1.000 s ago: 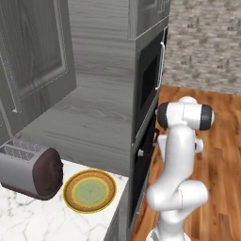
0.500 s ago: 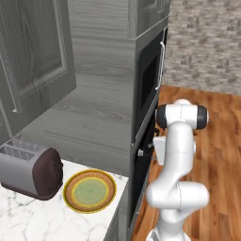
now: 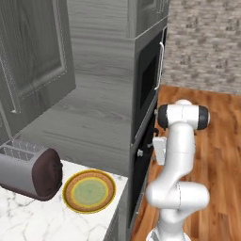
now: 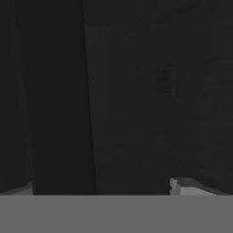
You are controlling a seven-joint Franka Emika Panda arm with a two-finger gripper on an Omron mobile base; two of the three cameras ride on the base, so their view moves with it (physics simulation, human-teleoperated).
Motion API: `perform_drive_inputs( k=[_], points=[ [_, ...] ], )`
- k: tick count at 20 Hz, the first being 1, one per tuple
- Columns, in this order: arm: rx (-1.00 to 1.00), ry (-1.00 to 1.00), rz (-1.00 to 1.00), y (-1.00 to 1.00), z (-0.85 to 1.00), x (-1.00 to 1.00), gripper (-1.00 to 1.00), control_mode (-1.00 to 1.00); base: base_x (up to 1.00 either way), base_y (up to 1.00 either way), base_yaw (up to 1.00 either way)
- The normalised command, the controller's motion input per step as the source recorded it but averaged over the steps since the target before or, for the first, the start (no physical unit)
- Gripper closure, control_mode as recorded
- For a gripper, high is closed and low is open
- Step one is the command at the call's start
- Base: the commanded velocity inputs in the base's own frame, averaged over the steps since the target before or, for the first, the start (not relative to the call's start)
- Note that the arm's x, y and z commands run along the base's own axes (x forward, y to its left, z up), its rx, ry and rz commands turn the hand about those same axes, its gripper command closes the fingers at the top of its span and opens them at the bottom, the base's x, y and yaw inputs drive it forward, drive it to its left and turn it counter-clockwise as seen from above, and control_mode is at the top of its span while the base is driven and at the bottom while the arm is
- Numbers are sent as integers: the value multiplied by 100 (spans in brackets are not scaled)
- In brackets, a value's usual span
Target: Take the baked cake out of the oven and place it on the plate for cooling. Then close the oven door.
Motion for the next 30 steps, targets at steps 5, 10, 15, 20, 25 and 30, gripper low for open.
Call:
perform_drive_inputs(
  k=[5,10,15,20,25,30],
  points=[
    [-12,0,0,20,-22,8,100,-100,0,0,0],
    [-17,4,-5,-47,-27,0,100,-100,0,0,0],
    [-12,9,-7,-95,-36,-4,100,-100,0,0,0],
    [-6,10,-7,-100,-47,-17,100,-100,0,0,0],
    [-1,10,-7,-100,-57,-27,100,-100,0,0,0],
    [0,14,-7,-97,-61,-24,-100,-100,0,0,0]
  ],
)
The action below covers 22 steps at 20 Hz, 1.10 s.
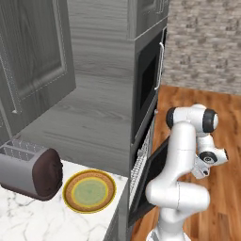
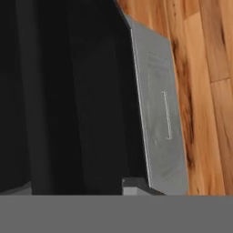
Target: Take the baked cake out of the oven and place it on the plate for cooling. Then close the oven door.
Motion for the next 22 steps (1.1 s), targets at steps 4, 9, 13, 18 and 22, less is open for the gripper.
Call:
perform_drive_inputs(
  k=[4,9,13,18,22],
  points=[
    [0,4,-6,-68,5,-27,-100,-100,0,0,0],
    [0,0,-10,-64,88,-39,-100,-100,0,0,0],
    [0,0,-15,-59,100,-35,-100,-100,0,0,0],
    [8,0,-10,-79,99,-38,-100,-100,0,0,0],
    [26,-1,0,-84,91,-45,-100,-100,0,0,0]
  ],
)
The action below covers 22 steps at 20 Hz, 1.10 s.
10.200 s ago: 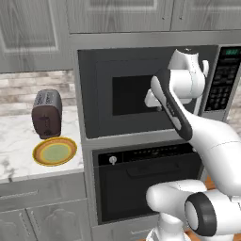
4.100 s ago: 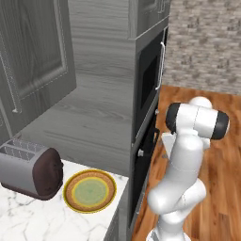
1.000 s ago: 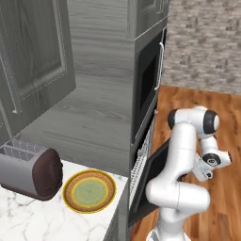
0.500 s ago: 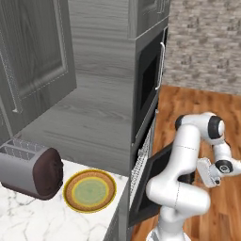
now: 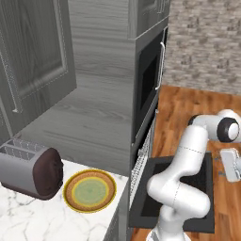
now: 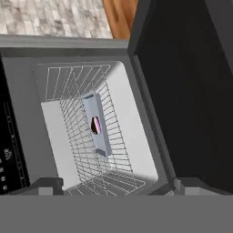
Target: Take the baked cake out of the oven and place it on the plate for cooling. Then close the oven door.
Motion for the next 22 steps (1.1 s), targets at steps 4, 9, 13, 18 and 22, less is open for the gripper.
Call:
perform_drive_inputs(
  k=[4,9,13,18,22],
  points=[
    [14,0,0,-27,97,-35,-100,-100,0,0,0],
    [7,0,0,47,60,-2,-100,-100,0,0,0],
    [1,1,2,89,9,0,-100,-100,0,0,0],
    [0,4,6,91,0,3,-100,-100,0,0,0],
    [0,1,12,91,0,0,-100,-100,0,0,0]
  ],
)
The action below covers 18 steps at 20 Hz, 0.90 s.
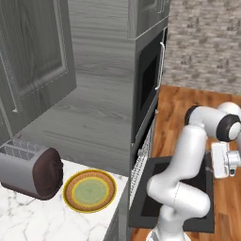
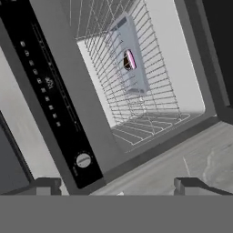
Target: Take the baked cake out of the oven and place it on the plate for cooling. Then close the oven door.
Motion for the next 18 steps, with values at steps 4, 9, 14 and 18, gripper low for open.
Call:
perform_drive_inputs(
  k=[4,9,14,18],
  points=[
    [0,0,17,91,0,0,-100,-100,0,0,0],
    [0,-10,18,79,0,0,-100,-100,0,0,0],
    [0,-14,16,73,0,0,-100,-100,0,0,0],
    [0,-22,9,55,-8,0,-100,-100,0,0,0]
  ],
)
